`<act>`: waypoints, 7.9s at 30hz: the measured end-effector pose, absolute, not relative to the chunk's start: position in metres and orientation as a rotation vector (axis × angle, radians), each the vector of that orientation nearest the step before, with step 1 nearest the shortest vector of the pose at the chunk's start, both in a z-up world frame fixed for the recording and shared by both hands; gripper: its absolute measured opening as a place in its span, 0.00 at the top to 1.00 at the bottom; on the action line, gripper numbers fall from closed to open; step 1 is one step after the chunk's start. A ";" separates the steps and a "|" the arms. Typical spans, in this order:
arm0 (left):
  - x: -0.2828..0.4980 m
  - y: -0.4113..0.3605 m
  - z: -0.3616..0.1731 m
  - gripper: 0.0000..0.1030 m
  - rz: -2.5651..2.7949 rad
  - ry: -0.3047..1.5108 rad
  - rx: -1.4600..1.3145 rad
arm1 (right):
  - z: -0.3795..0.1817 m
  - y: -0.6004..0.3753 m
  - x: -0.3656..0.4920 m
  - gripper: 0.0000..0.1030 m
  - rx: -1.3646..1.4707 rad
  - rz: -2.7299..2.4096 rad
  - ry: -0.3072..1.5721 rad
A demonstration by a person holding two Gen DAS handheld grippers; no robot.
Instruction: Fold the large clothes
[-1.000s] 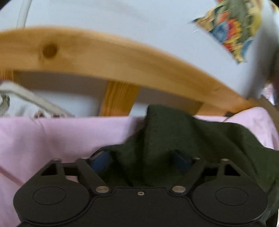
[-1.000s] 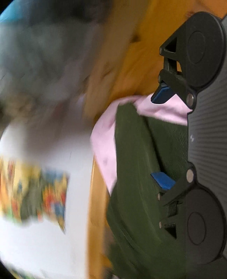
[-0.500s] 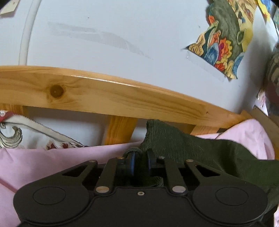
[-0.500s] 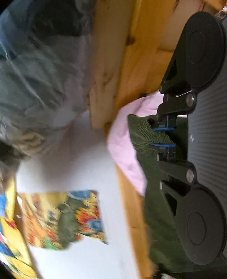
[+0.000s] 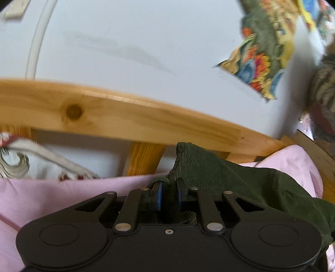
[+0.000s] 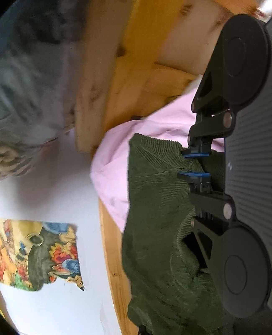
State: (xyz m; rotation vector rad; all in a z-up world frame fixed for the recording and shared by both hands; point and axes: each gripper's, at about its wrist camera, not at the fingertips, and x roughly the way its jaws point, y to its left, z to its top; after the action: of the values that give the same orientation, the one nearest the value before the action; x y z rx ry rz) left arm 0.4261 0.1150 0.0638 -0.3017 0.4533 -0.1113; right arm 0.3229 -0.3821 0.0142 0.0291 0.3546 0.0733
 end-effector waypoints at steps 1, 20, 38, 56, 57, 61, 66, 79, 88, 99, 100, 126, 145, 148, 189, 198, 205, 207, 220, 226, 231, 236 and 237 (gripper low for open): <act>0.422 0.113 0.065 0.85 -0.118 0.443 -0.276 | 0.013 -0.381 0.323 0.85 0.036 0.078 0.357; 0.434 0.105 0.043 0.89 -0.146 0.642 -0.289 | 0.014 -0.377 0.319 0.84 0.055 0.094 0.350; 0.408 0.094 0.054 0.22 0.037 0.470 -0.149 | 0.032 -0.363 0.299 0.00 -0.158 -0.039 0.207; 0.418 0.003 -0.006 0.09 -0.109 0.586 0.090 | -0.020 -0.310 0.401 0.01 -0.475 -0.005 0.213; 0.418 0.004 -0.004 0.09 -0.102 0.585 0.096 | -0.018 -0.310 0.400 0.01 -0.482 -0.005 0.223; 0.410 0.014 0.007 0.06 -0.072 0.613 0.043 | -0.007 -0.311 0.375 0.01 -0.491 0.014 0.247; 0.367 0.028 0.021 0.01 -0.082 0.554 0.030 | -0.003 -0.321 0.309 0.01 -0.454 0.131 0.198; 0.190 0.001 0.018 0.01 -0.160 0.560 0.221 | -0.012 -0.349 0.158 0.01 -0.356 0.295 0.297; 0.096 -0.028 -0.023 0.01 -0.270 0.646 0.342 | -0.059 -0.322 0.090 0.01 -0.559 0.617 0.536; 0.094 -0.036 -0.039 0.01 -0.324 0.712 0.348 | -0.082 -0.305 0.129 0.01 -0.539 0.519 0.508; 0.093 -0.036 -0.040 0.01 -0.334 0.709 0.353 | -0.079 -0.309 0.132 0.01 -0.501 0.525 0.495; 0.134 -0.018 -0.050 0.19 -0.112 0.744 0.541 | -0.062 -0.356 0.192 0.01 0.083 0.460 0.455; 0.150 -0.006 -0.061 0.75 -0.074 0.779 0.716 | -0.061 -0.356 0.189 0.01 0.084 0.448 0.454; 0.158 -0.002 -0.042 0.88 -0.116 0.784 0.647 | -0.058 -0.359 0.189 0.01 0.090 0.434 0.444; 0.208 0.005 0.070 0.94 -0.102 0.561 0.339 | -0.095 -0.305 0.122 0.33 -0.894 0.151 0.329; 0.149 0.025 0.047 0.95 -0.051 0.458 0.288 | -0.065 -0.322 0.099 0.97 -0.771 0.182 0.312; 0.058 0.049 0.050 0.95 -0.065 0.377 0.213 | -0.006 -0.342 0.041 0.97 -0.588 0.229 0.311; 0.032 0.052 0.061 0.95 -0.091 0.386 0.217 | 0.008 -0.346 0.015 0.97 -0.591 0.269 0.324; 0.037 0.059 0.115 0.94 -0.213 0.555 0.274 | 0.048 -0.365 0.023 0.96 -0.289 0.343 0.353; 0.151 0.041 0.124 0.92 -0.181 0.656 0.326 | 0.037 -0.368 0.124 0.96 -0.133 0.285 0.314; 0.256 0.038 0.094 0.82 -0.198 0.724 0.285 | 0.006 -0.364 0.198 0.95 -0.028 0.233 0.344; 0.298 0.073 0.075 0.40 -0.139 0.703 0.086 | -0.031 -0.368 0.234 0.87 0.089 0.228 0.387; 0.297 0.082 0.075 0.19 -0.113 0.679 0.036 | -0.037 -0.369 0.236 0.83 0.100 0.229 0.388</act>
State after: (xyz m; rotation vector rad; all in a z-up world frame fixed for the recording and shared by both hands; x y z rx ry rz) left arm 0.2968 0.0824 0.0751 0.0363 0.6795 -0.1131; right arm 0.2355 -0.3693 -0.0367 0.0999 0.3876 0.2286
